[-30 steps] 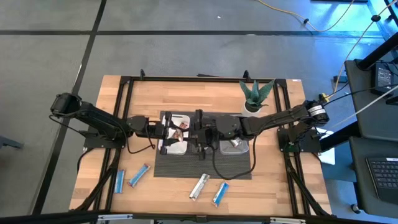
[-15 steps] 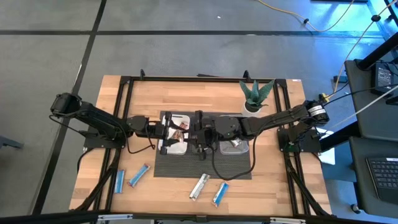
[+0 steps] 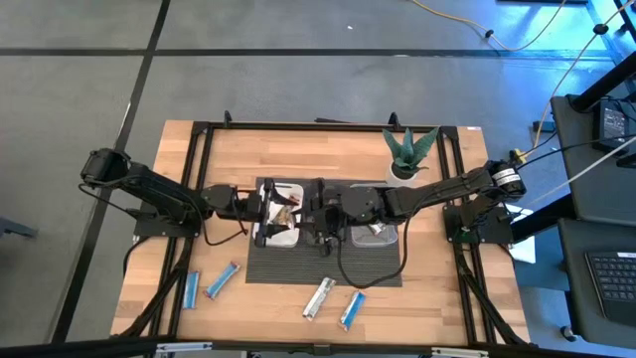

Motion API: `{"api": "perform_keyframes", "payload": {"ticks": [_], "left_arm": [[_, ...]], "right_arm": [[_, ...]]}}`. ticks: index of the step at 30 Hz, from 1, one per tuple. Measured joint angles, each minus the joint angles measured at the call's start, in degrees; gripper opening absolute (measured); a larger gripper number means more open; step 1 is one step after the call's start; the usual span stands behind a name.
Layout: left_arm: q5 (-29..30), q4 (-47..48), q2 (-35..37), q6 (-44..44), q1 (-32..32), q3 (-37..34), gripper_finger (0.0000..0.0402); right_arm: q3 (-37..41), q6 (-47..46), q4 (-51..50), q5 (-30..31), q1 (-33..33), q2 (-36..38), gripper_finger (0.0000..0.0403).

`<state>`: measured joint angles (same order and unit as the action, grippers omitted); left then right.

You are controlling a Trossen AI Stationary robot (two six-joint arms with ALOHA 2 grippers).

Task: Pick and place Granola Bars by type
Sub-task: Put the red granola bar into the white bin

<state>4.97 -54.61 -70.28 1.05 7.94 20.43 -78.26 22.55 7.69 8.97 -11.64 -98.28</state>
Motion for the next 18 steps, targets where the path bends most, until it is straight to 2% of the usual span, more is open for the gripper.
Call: {"api": "perform_keyframes", "payload": {"ticks": [6,12,18], "left_arm": [[0.1,-1.1,0.0,2.4,0.0,0.0,0.0278],[3.3,-1.8,0.0,4.2,0.0,0.0,0.0278],[0.4,-1.5,0.0,4.2,0.0,0.0,0.0267]], "right_arm": [[-0.1,-1.4,0.2,0.0,0.4,-0.6,0.0106],[-0.1,-1.2,1.9,0.2,1.5,-2.7,0.0106],[-0.1,-1.0,2.0,0.4,2.3,-2.8,0.0106]]}}
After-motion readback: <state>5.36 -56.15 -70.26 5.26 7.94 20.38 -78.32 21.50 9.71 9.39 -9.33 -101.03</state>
